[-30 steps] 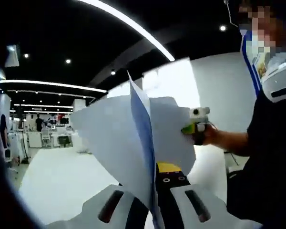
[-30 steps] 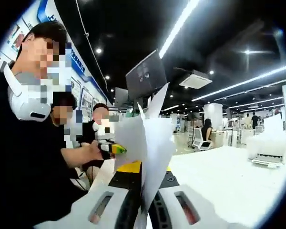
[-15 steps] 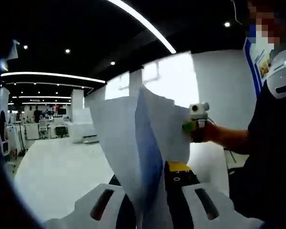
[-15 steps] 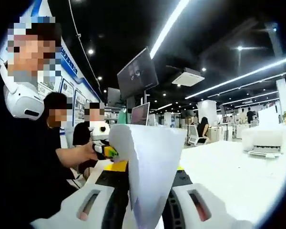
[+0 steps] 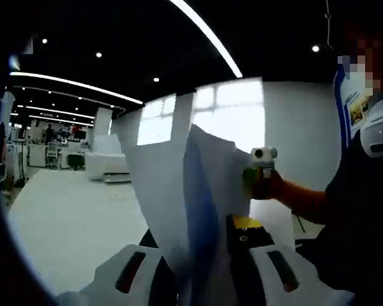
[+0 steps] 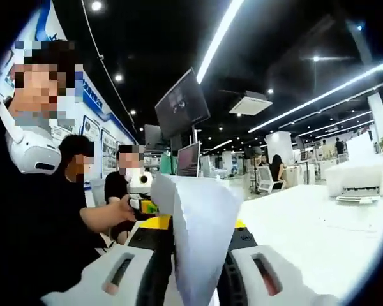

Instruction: Organize the stack of printing papers by aligning and flattening the scattered papers on the table

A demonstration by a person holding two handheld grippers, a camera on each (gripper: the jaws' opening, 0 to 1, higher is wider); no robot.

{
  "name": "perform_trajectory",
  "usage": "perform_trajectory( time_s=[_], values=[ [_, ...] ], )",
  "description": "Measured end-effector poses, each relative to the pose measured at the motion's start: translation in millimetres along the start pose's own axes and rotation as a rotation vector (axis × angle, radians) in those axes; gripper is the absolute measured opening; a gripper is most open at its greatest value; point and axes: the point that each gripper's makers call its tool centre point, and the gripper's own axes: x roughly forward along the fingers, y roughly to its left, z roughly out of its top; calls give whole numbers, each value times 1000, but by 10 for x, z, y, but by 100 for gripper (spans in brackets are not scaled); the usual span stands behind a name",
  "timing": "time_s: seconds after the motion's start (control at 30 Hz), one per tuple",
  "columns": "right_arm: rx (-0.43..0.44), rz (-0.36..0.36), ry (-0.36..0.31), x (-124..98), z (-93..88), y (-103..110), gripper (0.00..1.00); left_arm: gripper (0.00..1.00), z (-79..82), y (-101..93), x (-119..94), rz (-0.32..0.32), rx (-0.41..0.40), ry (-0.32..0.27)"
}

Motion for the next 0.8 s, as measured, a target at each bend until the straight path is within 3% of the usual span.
perform_trajectory(
  time_s=[0.07,0.13,0.17,0.3,0.43,0.5,0.53,0.63,0.67,0.73,0.8],
  values=[
    [2,2,0,-2,-8,5,17,25,26,-25,13,-13,8,-16],
    [3,13,12,-10,-30,21,2,9,27,-44,17,-33,31,-15],
    [1,26,17,-16,-23,48,0,6,41,-57,23,-34,45,-18],
    [-18,45,13,-12,58,131,0,6,118,-75,10,-15,61,-24],
    [-32,59,21,3,35,157,1,8,87,-82,-3,-12,67,-24],
    [-21,38,35,2,-8,108,16,22,28,-31,1,12,38,-24],
    [-17,37,34,-7,-16,87,16,22,8,-33,0,4,27,-20],
    [-10,37,24,-35,-2,60,16,22,23,-71,11,-7,40,-33],
    [-11,38,26,-28,-5,67,14,19,22,-77,15,-10,44,-31],
    [-24,47,34,-31,-5,82,0,6,26,-133,25,-36,72,-23],
    [-42,51,34,-8,32,112,0,6,71,-156,32,-28,78,-30]
  ],
)
